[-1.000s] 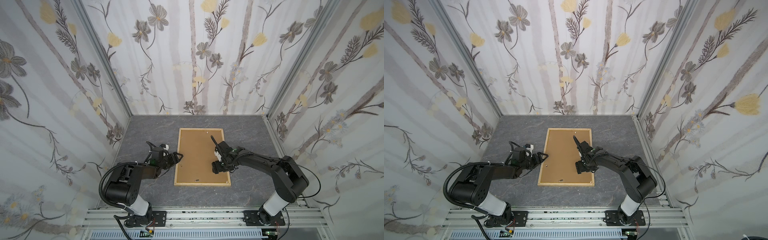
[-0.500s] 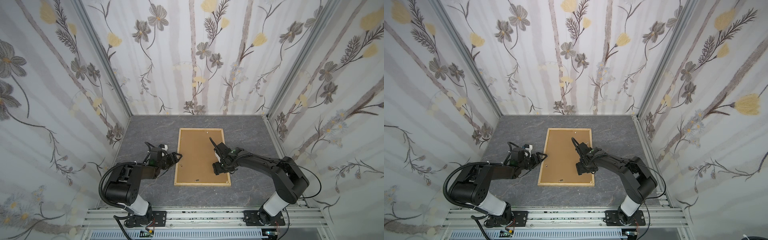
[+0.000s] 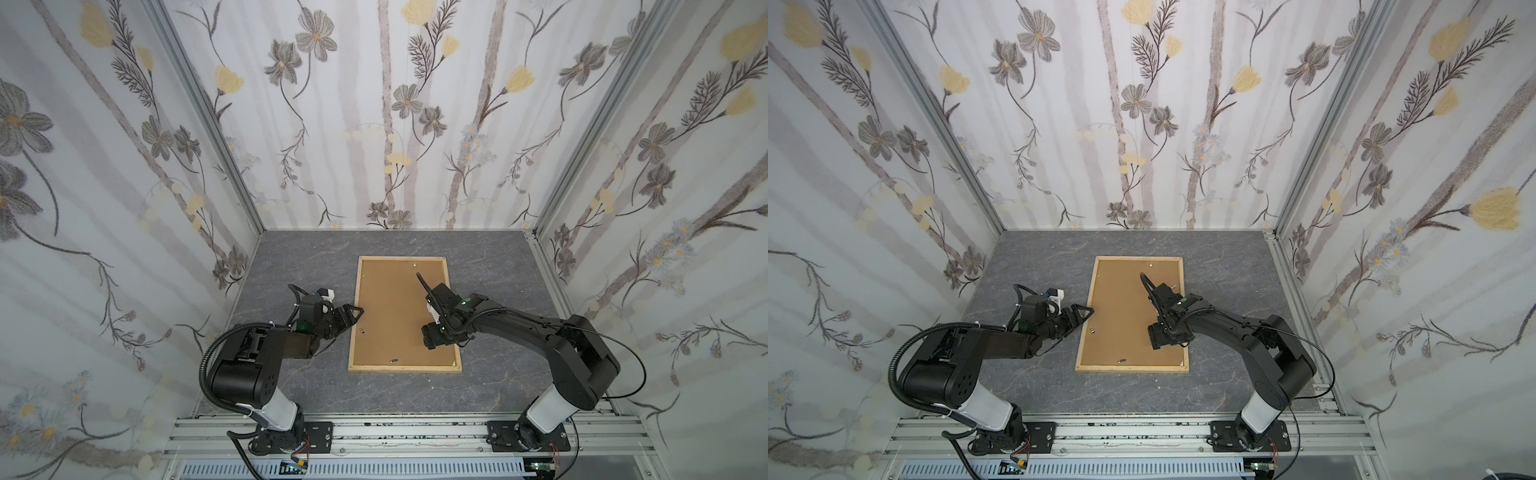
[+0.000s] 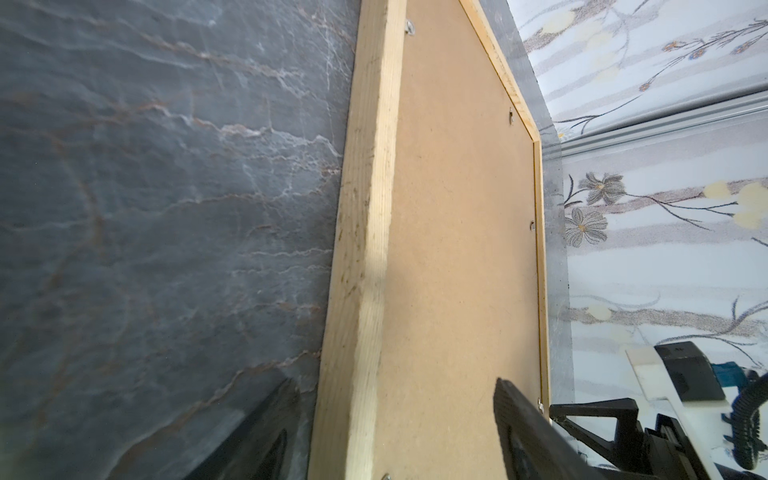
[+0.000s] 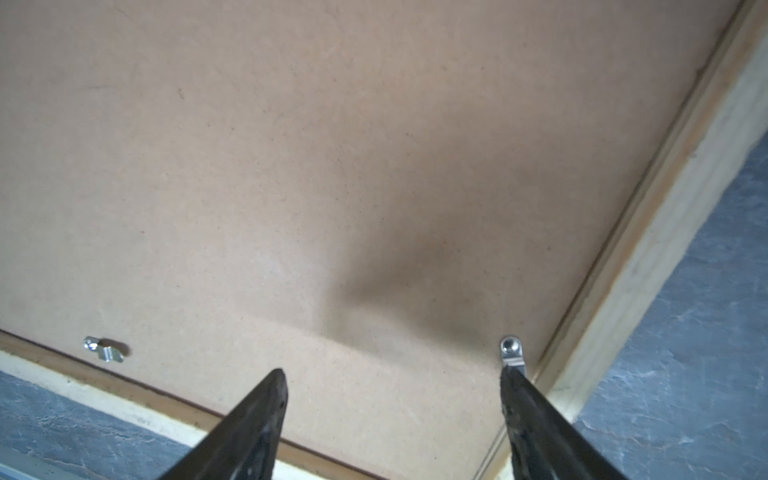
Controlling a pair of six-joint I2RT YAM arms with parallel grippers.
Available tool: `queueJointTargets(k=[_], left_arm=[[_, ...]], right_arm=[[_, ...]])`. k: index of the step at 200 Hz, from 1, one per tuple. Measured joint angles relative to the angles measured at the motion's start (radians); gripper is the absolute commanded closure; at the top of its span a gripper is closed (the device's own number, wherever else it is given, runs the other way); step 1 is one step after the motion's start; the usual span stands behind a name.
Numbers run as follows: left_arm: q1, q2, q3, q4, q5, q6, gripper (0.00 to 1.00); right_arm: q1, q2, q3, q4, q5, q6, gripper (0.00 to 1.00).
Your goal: Put the photo into the frame
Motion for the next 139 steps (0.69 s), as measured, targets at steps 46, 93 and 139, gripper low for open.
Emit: queueJointTargets(k=[46, 93, 139], left_arm=[[0.0, -0.003, 0.003, -0.011, -0.003, 0.008, 0.23], [-0.006, -0.019, 0.041, -0.102, -0.059, 0.036, 0.24], [-0.02, -0.008, 0.08, -0.158, -0.134, 0.085, 0.27]], right_arm=[[0.006, 0.014, -0.005, -0.008, 0.001, 0.002, 0.22], [0.01, 0.025, -0.015, -0.005, 0.026, 0.011, 0.22], [0.01, 0.033, -0.016, 0.0, 0.034, 0.023, 0.22]])
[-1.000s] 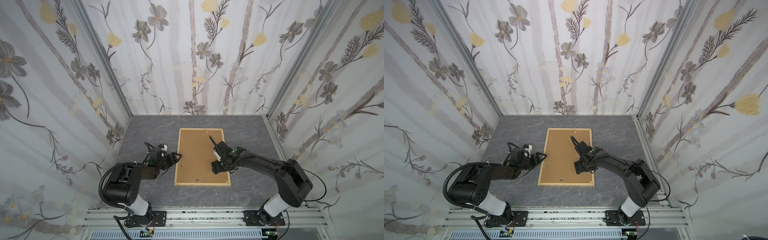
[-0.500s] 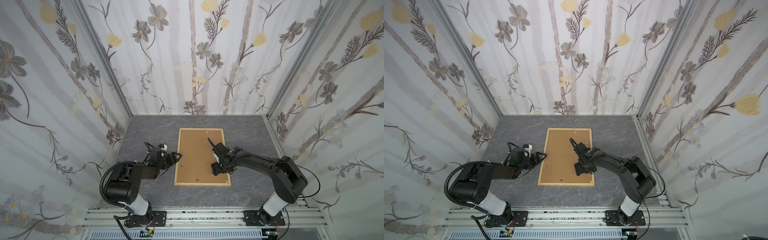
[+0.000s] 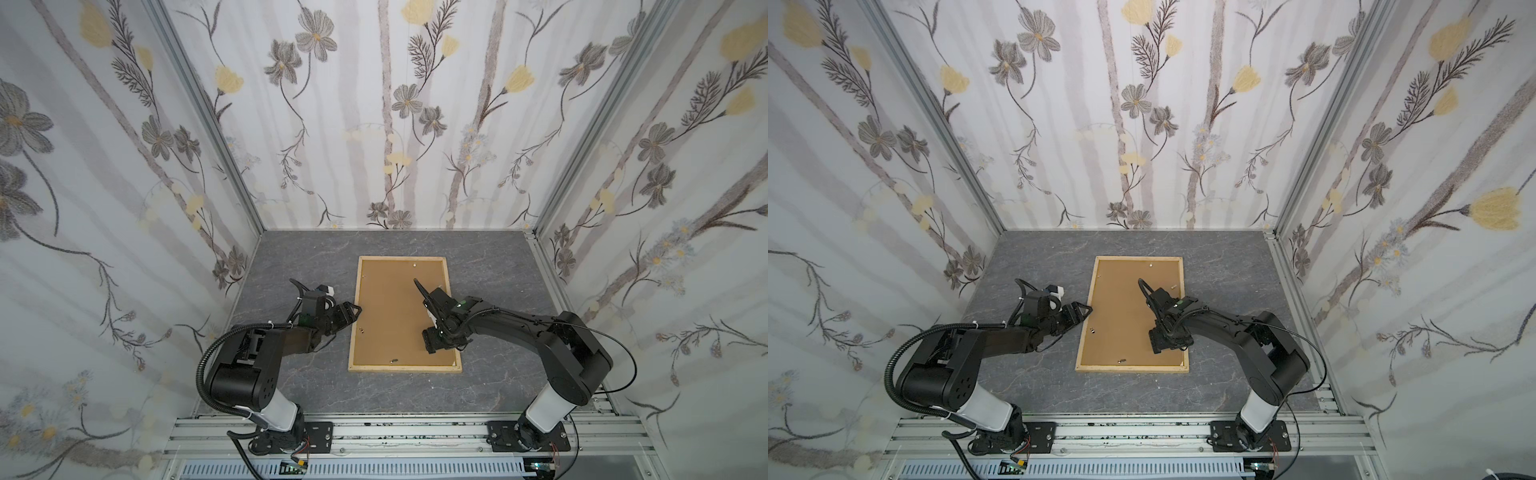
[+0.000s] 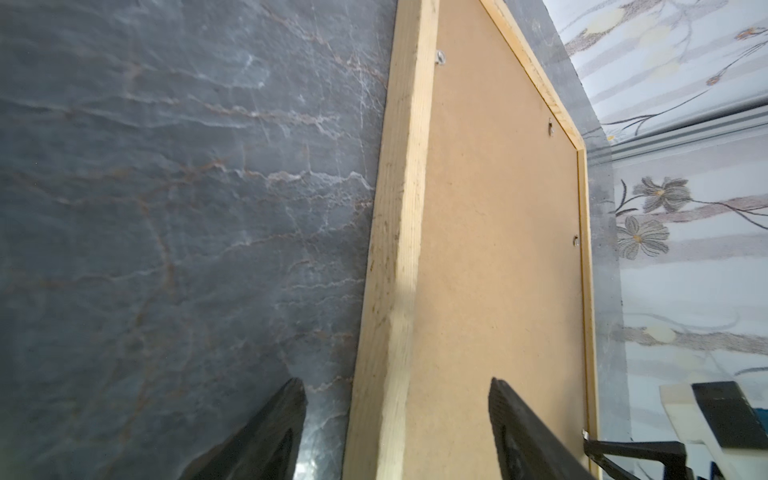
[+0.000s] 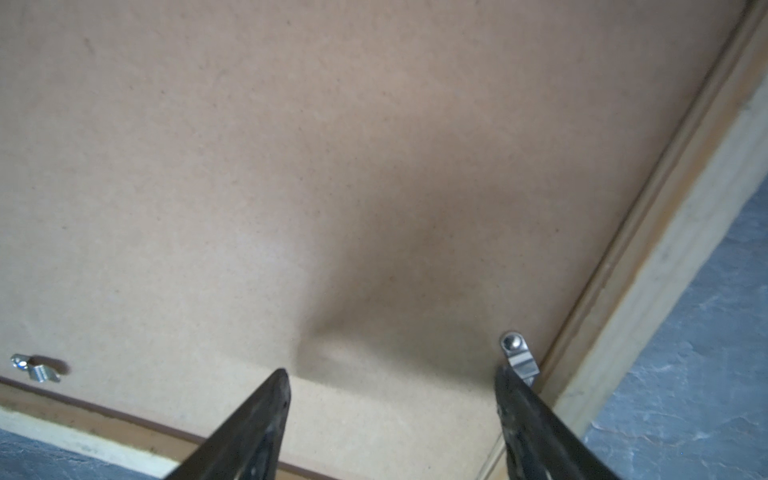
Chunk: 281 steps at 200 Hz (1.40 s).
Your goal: Put the photo into the frame
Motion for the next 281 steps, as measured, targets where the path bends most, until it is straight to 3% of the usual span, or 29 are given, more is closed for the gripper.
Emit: queueJointTargets(k=[112, 170, 247, 281], left_arm=[[-0.042, 0.049, 0.06, -0.024, -0.117, 0.058, 0.28], [-0.053, 0.08, 0.079, -0.034, -0.179, 0.075, 0.41], [-0.053, 0.11, 0.091, -0.003, -0.197, 0.085, 0.43], [-0.053, 0.11, 0.091, -0.003, -0.199, 0.09, 0.43]], right_arm=[[-0.024, 0.001, -0.034, 0.034, -0.035, 0.023, 0.29], [-0.071, -0.021, -0.072, 0.075, -0.09, 0.04, 0.34], [-0.074, -0.016, -0.085, 0.092, -0.06, 0.082, 0.38], [-0.104, -0.017, -0.094, 0.106, -0.103, 0.108, 0.38]])
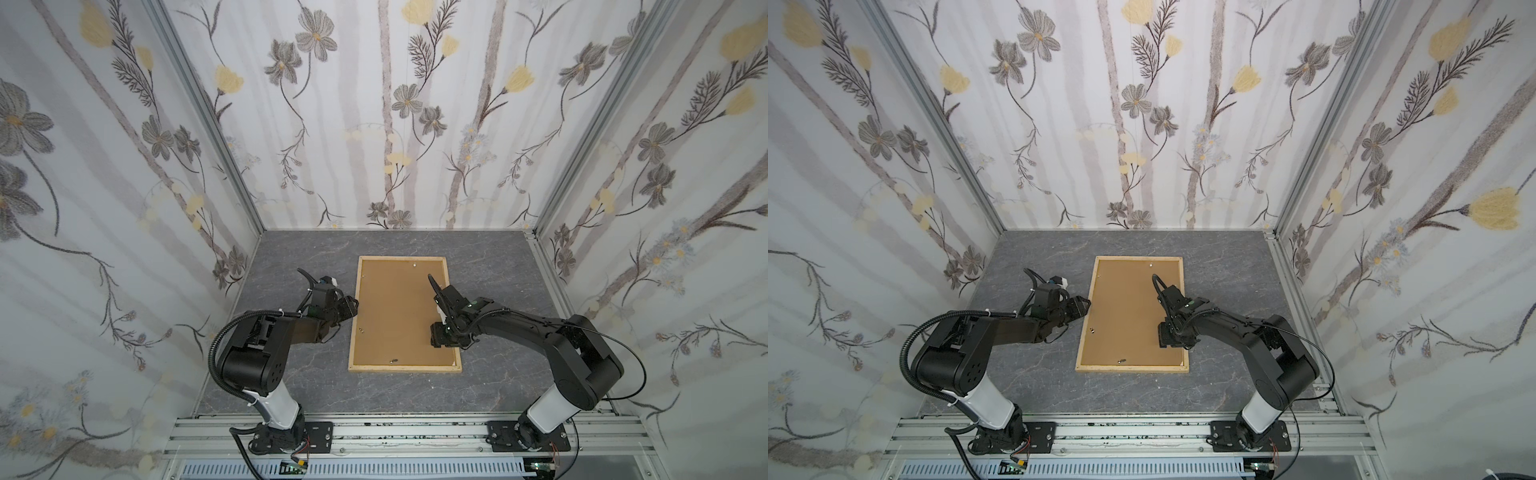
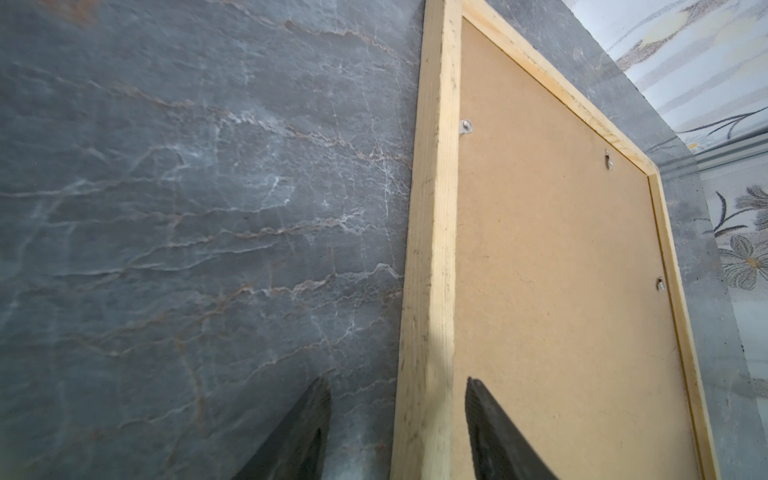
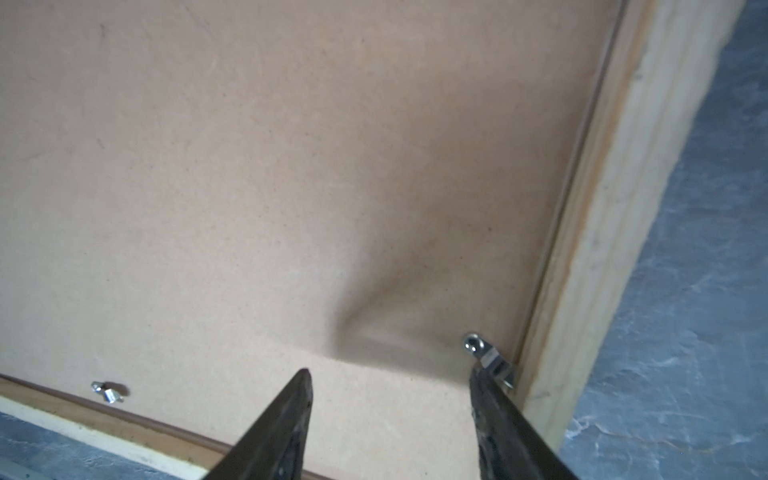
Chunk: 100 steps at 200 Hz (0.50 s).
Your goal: Put the photo into the frame
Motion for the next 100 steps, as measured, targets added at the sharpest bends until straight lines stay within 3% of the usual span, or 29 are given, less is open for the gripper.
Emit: queueJointTargets(k=[100], left_arm=[[0.0, 0.0, -0.001, 0.0, 0.0, 0.008, 0.44]], right_arm=[[-0.027, 0.009, 0.023, -0.018, -0.048, 0.001, 0.36]])
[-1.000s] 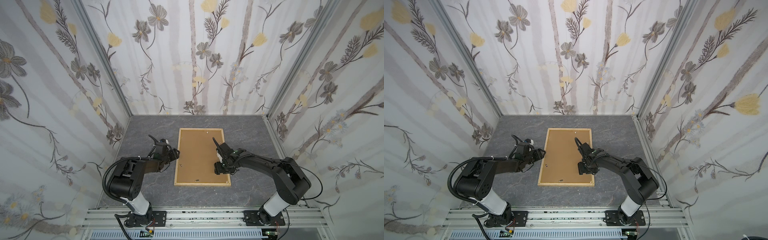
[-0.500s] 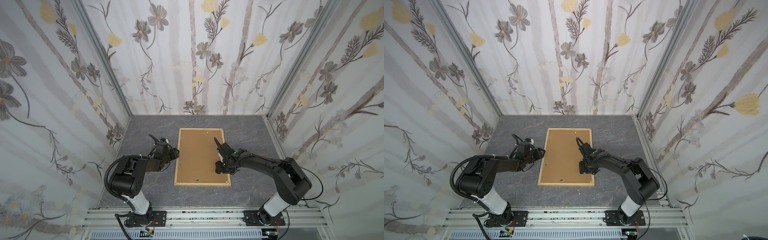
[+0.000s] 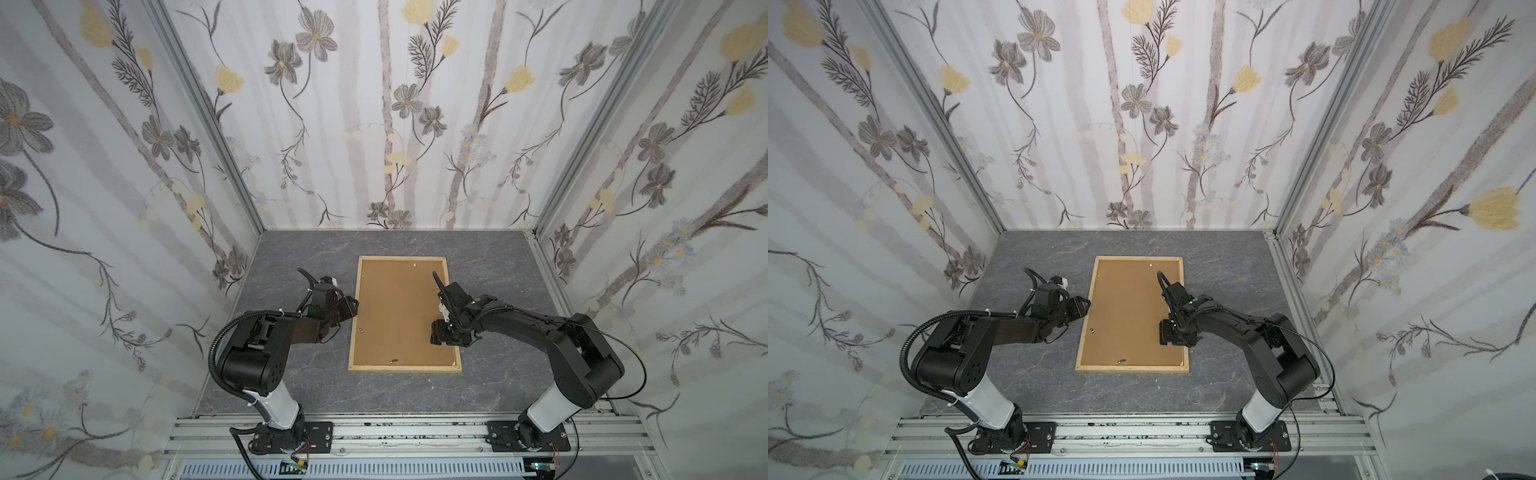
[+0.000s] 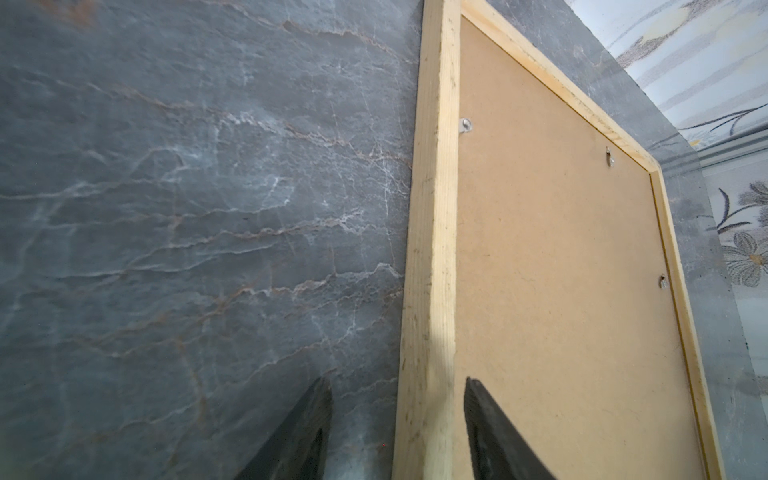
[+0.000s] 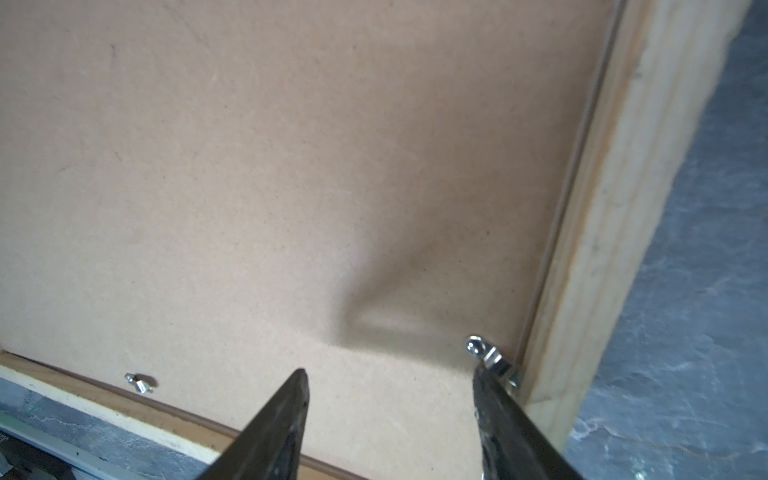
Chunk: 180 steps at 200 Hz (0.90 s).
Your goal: Put the photo into the frame
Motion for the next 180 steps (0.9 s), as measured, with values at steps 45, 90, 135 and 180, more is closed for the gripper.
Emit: queueJointTargets(k=[45, 90, 135, 180], left_arm=[[0.0, 0.0, 0.0, 0.0, 0.0, 0.003, 0.44], [0.005, 0.0, -0.002, 0.002, 0.008, 0.003, 0.44], [0.005, 0.001, -0.001, 0.002, 0.01, 0.003, 0.44], [0.006, 0.004, 0.001, 0.003, 0.01, 0.003, 0.45]], right_arm=[[-0.003, 0.015, 0.031, -0.034, -0.003, -0.004, 0.34], [0.006, 0.02, 0.044, -0.05, 0.014, -0.009, 0.33], [0.012, 0.02, 0.044, -0.045, 0.044, -0.01, 0.3], [0.011, 0.045, 0.04, 0.098, 0.373, -0.027, 0.26]])
